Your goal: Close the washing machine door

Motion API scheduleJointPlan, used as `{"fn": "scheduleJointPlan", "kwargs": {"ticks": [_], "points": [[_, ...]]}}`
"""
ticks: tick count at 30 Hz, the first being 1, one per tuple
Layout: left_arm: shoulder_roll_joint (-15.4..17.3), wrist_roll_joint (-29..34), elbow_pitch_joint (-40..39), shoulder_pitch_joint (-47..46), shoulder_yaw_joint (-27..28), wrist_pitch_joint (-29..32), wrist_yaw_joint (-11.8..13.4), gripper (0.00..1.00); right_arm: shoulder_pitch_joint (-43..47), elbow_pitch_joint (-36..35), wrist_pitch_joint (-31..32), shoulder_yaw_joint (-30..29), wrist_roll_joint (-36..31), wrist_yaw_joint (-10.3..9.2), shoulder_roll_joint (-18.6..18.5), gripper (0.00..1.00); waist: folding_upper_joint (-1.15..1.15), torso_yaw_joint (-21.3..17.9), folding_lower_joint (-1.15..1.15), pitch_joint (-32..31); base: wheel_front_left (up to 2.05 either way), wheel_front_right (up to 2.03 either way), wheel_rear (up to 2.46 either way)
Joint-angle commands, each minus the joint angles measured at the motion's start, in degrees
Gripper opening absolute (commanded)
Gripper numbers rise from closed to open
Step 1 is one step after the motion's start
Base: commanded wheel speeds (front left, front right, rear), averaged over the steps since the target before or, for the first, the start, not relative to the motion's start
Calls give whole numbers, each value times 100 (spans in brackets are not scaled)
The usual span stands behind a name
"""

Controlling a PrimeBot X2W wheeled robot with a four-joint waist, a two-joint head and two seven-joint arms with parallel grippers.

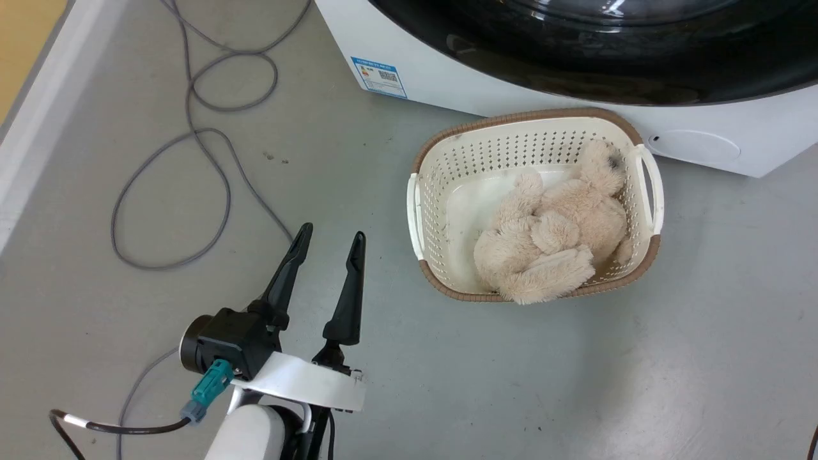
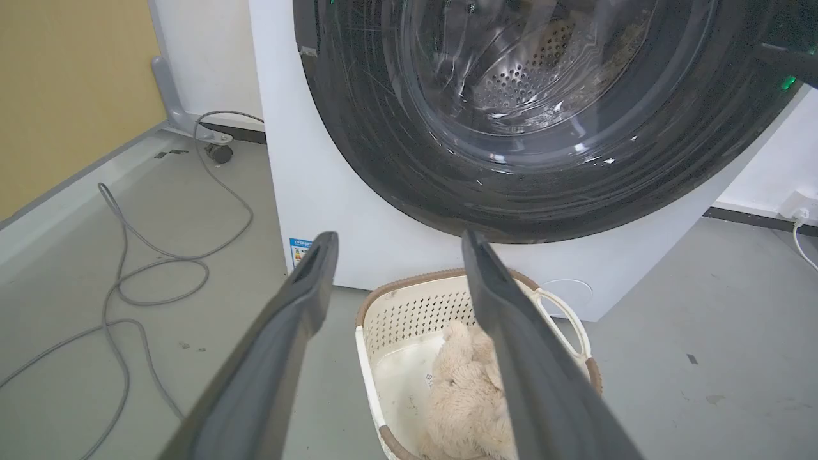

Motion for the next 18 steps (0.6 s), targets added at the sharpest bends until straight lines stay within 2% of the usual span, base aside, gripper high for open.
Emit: {"fn": "scheduleJointPlan", "kwargs": {"ticks": [1,10,18], "points": [[-7,-20,13,-93,-14,-25,41,100,-223,140,-14,-186,-15,-71,-99,0,0,-8,0,-23,0,0,0],[-7,22,66,-2,104,-25,89,100,26,213,-335,-24,-77,-71,68,0,0,-182,0,-396,0,0,0],[-7,156,180,313,497,-25,164,100,1271,-221,-825,328,-116,-71,432,0,0,-626,0,-1297,0,0,0]]}}
